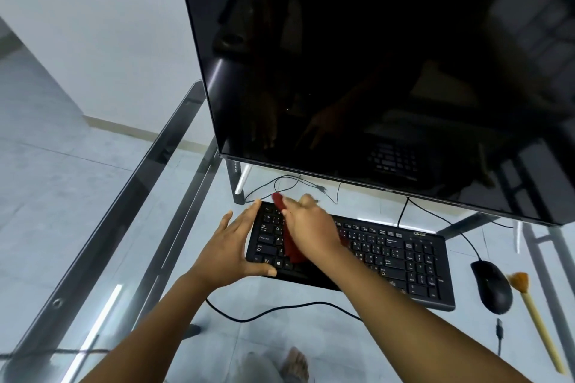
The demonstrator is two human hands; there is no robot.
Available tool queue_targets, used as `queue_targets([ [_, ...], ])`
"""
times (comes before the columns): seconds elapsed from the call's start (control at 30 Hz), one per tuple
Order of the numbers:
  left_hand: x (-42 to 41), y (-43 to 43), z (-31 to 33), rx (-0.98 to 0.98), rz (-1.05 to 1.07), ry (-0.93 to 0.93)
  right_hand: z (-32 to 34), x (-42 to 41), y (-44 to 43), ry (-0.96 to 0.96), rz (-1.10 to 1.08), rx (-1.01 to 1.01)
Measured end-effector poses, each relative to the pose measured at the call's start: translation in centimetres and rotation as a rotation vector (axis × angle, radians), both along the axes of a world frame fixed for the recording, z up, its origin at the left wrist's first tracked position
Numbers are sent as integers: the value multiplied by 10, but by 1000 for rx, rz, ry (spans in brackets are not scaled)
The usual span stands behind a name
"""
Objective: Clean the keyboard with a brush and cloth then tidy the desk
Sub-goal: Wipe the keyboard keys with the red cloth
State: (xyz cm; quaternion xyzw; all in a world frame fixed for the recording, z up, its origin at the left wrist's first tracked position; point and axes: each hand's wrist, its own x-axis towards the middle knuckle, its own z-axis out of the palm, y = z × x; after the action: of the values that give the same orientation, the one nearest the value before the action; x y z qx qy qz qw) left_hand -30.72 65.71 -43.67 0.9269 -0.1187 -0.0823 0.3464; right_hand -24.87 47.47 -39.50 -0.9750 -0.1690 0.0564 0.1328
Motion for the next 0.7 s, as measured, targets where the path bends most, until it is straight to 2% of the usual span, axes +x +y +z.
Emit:
queue_targets([
  [0.13, 1, 2, -4, 18, -30, -9, 0, -32, 10, 92, 343, -34],
  [0.27, 1, 1, 2, 17, -31, -2, 3, 0, -6, -21, 83, -15],
  [0.33, 0, 2, 2, 20, -36, -13, 4, -13, -4, 15, 156, 10],
  [0.43, 1, 2, 0, 46, -54, -30, 5, -47, -3, 145, 465, -5],
  [0.47, 1, 2, 0, 48, -55, -28, 6, -45, -7, 149, 463, -10],
  [0.6, 0, 2, 2, 34, -52, -22, 0, -22, -19, 20, 176, 49],
  [0.63, 0, 3, 1, 36, -52, -23, 0, -25, -15, 28, 188, 58],
  [0.7, 1, 4, -2, 47, -61, -22, 2, -43, -4, 98, 352, 64],
])
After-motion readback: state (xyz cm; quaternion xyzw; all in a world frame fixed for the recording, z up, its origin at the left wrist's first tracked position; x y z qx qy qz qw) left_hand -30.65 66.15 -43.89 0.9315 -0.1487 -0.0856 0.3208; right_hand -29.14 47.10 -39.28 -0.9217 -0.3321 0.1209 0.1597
